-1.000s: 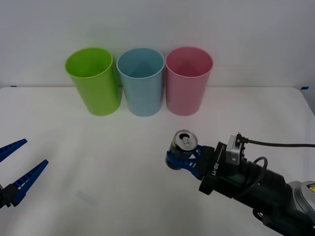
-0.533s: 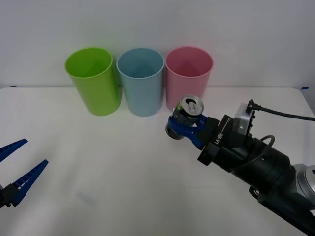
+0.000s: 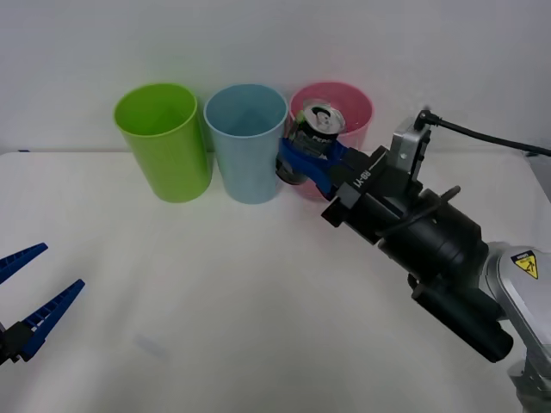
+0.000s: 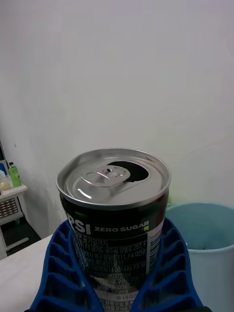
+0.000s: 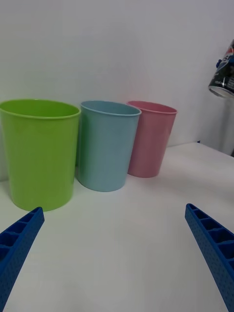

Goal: Grasp the object on the table and drop it into the matching bin: aluminum can to the light blue bin, PET bottle to the pink bin.

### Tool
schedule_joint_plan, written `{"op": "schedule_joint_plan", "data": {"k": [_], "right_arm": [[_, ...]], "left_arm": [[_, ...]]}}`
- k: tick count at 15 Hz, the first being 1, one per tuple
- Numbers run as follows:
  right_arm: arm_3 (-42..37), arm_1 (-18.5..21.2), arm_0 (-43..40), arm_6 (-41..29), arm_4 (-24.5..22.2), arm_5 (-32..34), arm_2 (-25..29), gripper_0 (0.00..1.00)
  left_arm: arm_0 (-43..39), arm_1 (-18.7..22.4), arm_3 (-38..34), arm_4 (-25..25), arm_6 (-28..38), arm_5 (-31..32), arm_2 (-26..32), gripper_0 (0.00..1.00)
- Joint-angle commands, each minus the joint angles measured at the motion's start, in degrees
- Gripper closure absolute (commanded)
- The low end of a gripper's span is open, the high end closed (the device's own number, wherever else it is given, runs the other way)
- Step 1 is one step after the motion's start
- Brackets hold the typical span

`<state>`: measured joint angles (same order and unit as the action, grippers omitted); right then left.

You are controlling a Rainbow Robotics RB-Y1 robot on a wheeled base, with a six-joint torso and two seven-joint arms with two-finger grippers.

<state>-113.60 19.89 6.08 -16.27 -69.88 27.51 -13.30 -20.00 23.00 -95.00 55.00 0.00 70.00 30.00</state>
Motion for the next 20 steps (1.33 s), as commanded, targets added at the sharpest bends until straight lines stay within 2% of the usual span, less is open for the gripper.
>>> {"op": "schedule_joint_plan", "data": {"k": [1, 7, 15, 20], "right_arm": [[4.97, -3.81, 5.17, -0.60, -3.42, -0.36, -0.06, 1.00], [16.92, -11.01, 15.11, -0.60, -10.01, -4.66, -0.06, 1.00], [34.68, -17.34, 28.38, 1.07, -13.35, -15.21, 0.55, 1.00], [44.61, -20.89, 35.41, 3.18, -15.37, -17.41, 3.28, 1.00]], "left_arm": [[0.00, 0.00, 0.00, 0.00, 0.00, 0.00, 0.00, 0.00], [0.00, 0.00, 0.00, 0.00, 0.00, 0.00, 0.00, 0.00], [0.00, 0.00, 0.00, 0.00, 0.00, 0.00, 0.00, 0.00], [0.00, 0.00, 0.00, 0.00, 0.00, 0.00, 0.00, 0.00]]}}
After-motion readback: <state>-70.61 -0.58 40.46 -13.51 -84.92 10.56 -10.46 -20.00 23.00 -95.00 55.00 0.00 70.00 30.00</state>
